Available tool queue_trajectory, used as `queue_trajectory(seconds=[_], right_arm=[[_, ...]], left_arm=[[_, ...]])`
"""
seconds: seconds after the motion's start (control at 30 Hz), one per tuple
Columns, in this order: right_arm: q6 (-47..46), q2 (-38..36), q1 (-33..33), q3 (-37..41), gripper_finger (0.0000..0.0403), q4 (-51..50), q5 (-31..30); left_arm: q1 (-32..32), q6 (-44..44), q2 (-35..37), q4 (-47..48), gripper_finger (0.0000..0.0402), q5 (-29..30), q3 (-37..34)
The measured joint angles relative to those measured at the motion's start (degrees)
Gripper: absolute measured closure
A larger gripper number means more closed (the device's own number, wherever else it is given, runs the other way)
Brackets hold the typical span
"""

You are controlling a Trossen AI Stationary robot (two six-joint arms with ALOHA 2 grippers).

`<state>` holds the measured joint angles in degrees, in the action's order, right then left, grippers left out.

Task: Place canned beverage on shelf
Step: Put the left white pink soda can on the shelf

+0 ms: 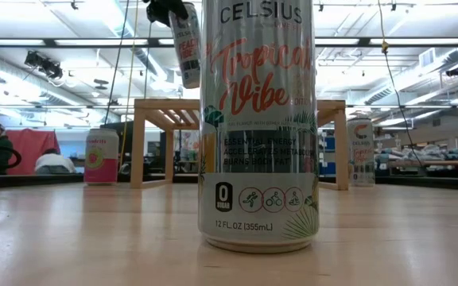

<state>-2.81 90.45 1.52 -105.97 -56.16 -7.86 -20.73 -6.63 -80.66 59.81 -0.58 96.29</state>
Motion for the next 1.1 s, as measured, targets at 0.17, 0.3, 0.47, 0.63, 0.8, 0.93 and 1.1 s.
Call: queue_trajectory(seconds=[0.17, 0.3, 0.47, 0.63, 0.8, 0.93, 1.1], right_arm=[[-3.01, 1.28, 0.04, -0.02, 0.0007, 0.96, 0.02], [-3.34, 3.02, 0.05, 0.0, 0.0014, 0.46, 0.13], [-2.45, 6.41, 0.5, 0.0, 0.0015, 1.02, 1.43], [2.46, 8.89, 0.48, 0.0, 0.0016, 3.41, -1.01], [6.1, 9.74, 0.52, 0.0, 0.0016, 9.62, -4.71], [7.86, 9.99, 0.48, 0.0, 0.0016, 14.47, -5.37], [9.07, 9.97, 0.49, -0.02, 0.0016, 16.1, -11.48]], left_arm=[[0.0, 0.04, 0.04, -0.15, 0.0141, -1.28, 0.0], [0.11, 0.04, 0.04, -0.26, 0.0141, -2.37, 0.0], [0.09, -0.32, 0.04, -0.4, 0.0141, -2.49, 0.0], [0.07, -0.5, 0.04, -0.66, 0.0141, -2.94, 0.0], [0.11, -0.59, 0.04, -1.38, 0.0141, -4.61, 0.0], [0.1, -1.43, 0.04, -2.42, 0.0141, -6.28, 0.0], [0.39, -1.6, 0.04, -3.17, 0.0141, -6.84, 0.0]])
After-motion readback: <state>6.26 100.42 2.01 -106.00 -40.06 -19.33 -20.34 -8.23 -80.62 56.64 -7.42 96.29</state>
